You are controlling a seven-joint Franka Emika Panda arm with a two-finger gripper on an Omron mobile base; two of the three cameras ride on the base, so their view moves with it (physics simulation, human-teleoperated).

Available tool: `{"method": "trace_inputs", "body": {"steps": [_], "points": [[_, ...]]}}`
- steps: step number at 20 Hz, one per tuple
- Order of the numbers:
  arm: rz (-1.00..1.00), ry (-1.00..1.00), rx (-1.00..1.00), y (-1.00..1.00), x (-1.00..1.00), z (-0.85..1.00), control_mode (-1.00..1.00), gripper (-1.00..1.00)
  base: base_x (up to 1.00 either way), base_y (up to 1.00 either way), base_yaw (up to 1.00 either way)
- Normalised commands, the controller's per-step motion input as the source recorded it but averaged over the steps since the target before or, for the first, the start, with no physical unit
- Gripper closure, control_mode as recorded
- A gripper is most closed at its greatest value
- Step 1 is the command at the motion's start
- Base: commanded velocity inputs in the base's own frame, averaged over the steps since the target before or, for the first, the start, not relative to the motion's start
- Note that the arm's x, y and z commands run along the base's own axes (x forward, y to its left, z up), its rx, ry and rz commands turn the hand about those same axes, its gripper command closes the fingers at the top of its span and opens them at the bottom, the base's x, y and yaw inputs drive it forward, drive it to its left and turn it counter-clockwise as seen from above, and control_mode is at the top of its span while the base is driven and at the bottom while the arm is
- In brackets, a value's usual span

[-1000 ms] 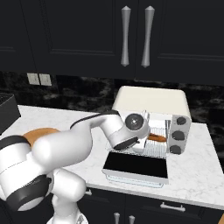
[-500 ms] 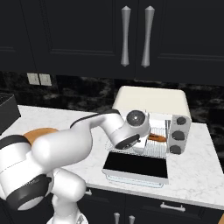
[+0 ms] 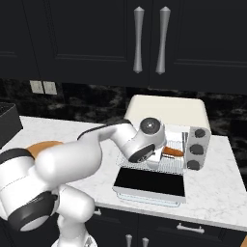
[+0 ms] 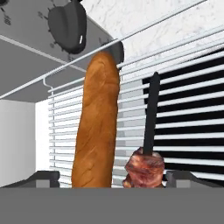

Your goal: Pick up the kebab skewer and baguette bread, and place them inside the toaster oven. Close the toaster oven door and start by setting the timer.

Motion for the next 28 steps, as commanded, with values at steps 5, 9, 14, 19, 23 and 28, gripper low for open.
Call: {"method": "trace_inputs", "body": {"steps": [5,9,14,19,23,28], "points": [[0.00,0.01,-0.02,0.00,-0.45,0.15,-1.00,-1.00,0.00,0.00,0.00],[0.01,0.03,-0.01,0.00,-0.11,0.01,-1.00,-1.00,0.00,0.00,0.00],[0.13,-0.03,-0.07,-0.17,-0.47,0.00,-1.00,-1.00,0.00,0.00,0.00],[0.23,-0.04,-0.13,-0.22,-0.87,0.11,-1.00,-1.00,0.00,0.00,0.00],[0.18,0.00,-0.23,0.18,-0.68,0.19,-1.00,-1.00,0.00,0.00,0.00],[0.32,-0.05,-0.31,0.52,-0.36,-0.05,-1.00,-1.00,0.00,0.00,0.00]]}}
